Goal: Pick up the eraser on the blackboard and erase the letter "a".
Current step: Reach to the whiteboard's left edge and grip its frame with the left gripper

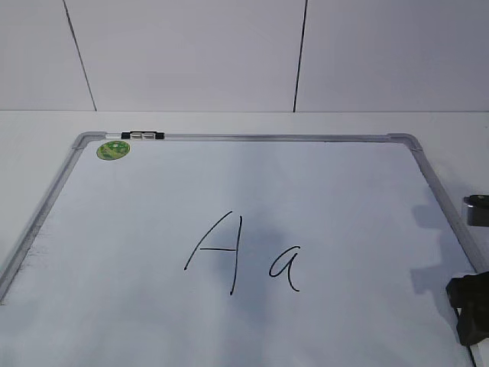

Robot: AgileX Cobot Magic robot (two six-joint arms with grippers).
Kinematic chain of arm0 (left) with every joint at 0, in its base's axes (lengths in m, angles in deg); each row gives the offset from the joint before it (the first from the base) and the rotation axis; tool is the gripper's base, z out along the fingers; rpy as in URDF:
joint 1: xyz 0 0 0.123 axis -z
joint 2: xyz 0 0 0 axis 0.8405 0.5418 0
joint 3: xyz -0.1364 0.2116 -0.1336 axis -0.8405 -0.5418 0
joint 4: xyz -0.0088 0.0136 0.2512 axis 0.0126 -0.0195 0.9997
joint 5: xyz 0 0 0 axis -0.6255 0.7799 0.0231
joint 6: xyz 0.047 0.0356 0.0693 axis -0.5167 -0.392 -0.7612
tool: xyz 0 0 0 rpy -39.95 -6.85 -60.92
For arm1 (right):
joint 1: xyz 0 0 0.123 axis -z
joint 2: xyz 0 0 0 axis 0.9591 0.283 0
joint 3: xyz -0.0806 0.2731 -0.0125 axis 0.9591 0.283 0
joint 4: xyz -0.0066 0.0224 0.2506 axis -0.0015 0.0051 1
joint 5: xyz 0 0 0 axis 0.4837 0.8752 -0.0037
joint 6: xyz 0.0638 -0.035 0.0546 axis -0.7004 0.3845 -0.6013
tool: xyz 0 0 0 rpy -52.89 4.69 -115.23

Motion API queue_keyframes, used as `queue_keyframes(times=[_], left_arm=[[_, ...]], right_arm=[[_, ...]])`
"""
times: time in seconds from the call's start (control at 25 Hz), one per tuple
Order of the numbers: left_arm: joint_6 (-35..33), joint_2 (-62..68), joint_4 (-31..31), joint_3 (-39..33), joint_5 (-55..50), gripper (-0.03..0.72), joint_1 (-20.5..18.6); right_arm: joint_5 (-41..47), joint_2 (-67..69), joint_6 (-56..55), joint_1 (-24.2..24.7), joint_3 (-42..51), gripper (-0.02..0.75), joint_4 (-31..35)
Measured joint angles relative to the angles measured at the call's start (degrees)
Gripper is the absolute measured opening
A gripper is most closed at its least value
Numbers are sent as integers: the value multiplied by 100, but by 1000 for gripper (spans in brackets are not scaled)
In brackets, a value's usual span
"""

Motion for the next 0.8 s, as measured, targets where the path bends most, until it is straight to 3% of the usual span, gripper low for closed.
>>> queue_keyframes(times=[0.28, 0.8], left_arm=[[0, 0, -394, 0, 201, 235, 0], [0, 38, -578, 0, 168, 237, 0]], right_arm=[[125, 0, 0, 0, -28, 532, 0], [1547, 12, 85, 0, -950, 531, 183]])
